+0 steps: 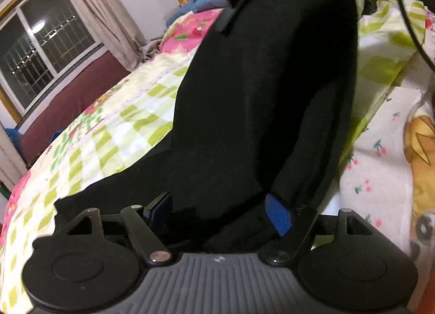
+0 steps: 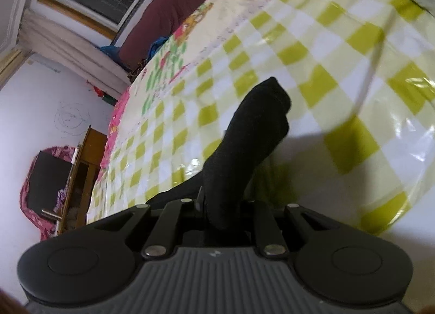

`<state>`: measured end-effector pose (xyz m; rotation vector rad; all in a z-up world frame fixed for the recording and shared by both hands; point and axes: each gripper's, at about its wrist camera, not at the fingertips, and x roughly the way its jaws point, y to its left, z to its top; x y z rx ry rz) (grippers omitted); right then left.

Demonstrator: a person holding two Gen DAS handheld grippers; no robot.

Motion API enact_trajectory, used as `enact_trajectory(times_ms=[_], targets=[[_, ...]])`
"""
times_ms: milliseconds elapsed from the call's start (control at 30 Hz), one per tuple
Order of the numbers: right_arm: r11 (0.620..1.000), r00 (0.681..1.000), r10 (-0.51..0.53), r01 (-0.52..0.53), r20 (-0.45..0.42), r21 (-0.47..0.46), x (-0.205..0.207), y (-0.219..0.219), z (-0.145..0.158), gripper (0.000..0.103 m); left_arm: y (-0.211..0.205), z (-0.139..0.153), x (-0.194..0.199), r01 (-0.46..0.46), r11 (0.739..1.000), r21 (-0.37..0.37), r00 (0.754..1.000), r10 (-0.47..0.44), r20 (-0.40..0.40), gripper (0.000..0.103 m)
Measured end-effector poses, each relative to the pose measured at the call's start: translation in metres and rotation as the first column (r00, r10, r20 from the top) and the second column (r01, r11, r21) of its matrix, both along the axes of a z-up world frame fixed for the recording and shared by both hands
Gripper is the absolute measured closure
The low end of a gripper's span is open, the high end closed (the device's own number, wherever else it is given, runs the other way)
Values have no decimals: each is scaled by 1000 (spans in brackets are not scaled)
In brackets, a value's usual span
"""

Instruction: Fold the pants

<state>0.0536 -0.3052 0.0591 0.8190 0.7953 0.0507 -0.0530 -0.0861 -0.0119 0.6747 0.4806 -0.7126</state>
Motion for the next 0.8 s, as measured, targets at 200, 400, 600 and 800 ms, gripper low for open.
enact_trajectory(times_ms=[200, 400, 600, 800], targets=[[987, 996, 89, -89, -10, -134, 21, 60, 40, 88, 37, 0, 1, -47, 993, -104, 996, 38, -84, 13], [971, 987, 145, -155, -65, -181, 69, 144, 38, 87, 64, 3, 7, -50, 983, -175, 989, 25, -143, 13], [907, 947, 270, -311, -175, -285, 113, 239, 4, 71, 89, 5, 5, -44, 982, -186, 986, 13, -167, 12], [809, 897, 380, -441, -225, -389, 112, 284, -6, 61, 98, 4, 8, -45, 986, -161, 987, 19, -158, 12]])
